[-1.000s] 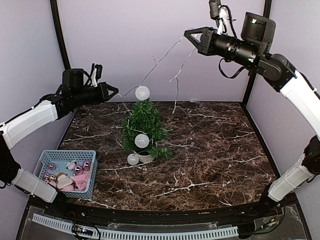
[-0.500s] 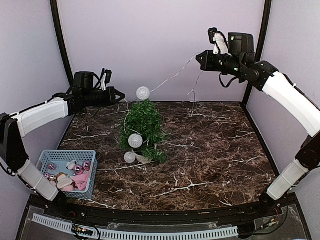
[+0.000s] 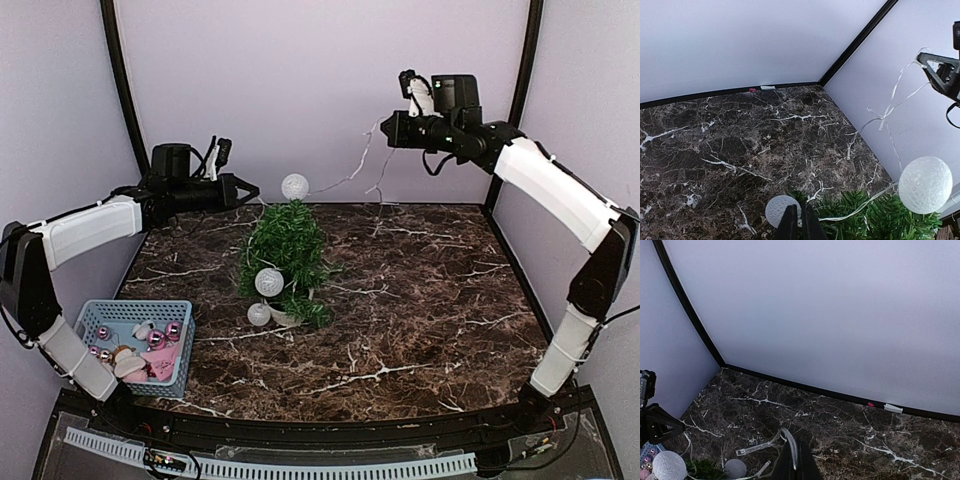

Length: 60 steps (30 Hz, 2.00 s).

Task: Decorate the small christmas tree
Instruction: Wrap the side of the string light in the gap of the branches.

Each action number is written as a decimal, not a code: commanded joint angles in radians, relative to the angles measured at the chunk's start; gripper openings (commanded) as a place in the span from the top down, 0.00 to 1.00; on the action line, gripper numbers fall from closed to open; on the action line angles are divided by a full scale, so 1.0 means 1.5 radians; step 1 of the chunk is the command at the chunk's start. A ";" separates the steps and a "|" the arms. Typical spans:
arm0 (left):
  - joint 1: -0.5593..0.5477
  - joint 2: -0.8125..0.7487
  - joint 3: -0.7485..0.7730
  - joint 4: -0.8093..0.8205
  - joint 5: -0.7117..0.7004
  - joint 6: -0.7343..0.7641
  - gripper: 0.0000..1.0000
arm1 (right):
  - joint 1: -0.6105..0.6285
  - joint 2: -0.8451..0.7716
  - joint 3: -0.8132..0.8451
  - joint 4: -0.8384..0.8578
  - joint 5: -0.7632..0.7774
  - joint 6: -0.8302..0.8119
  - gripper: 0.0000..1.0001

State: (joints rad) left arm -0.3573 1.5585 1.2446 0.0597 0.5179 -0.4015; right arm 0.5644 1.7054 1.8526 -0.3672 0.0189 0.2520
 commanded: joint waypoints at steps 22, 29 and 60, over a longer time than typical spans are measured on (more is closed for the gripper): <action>0.003 -0.063 0.004 -0.012 -0.016 0.051 0.51 | -0.024 0.165 0.129 -0.033 -0.056 -0.024 1.00; 0.000 -0.167 -0.039 -0.066 -0.065 0.093 0.22 | -0.034 0.188 0.162 -0.045 -0.062 -0.014 1.00; -0.198 -0.175 -0.059 -0.197 -0.215 0.204 0.97 | -0.155 0.122 0.095 0.001 -0.082 0.091 1.00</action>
State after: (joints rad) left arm -0.6510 1.3628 1.1809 -0.2520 0.2245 -0.1020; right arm 0.3920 1.9900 2.0365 -0.4412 -0.0750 0.3573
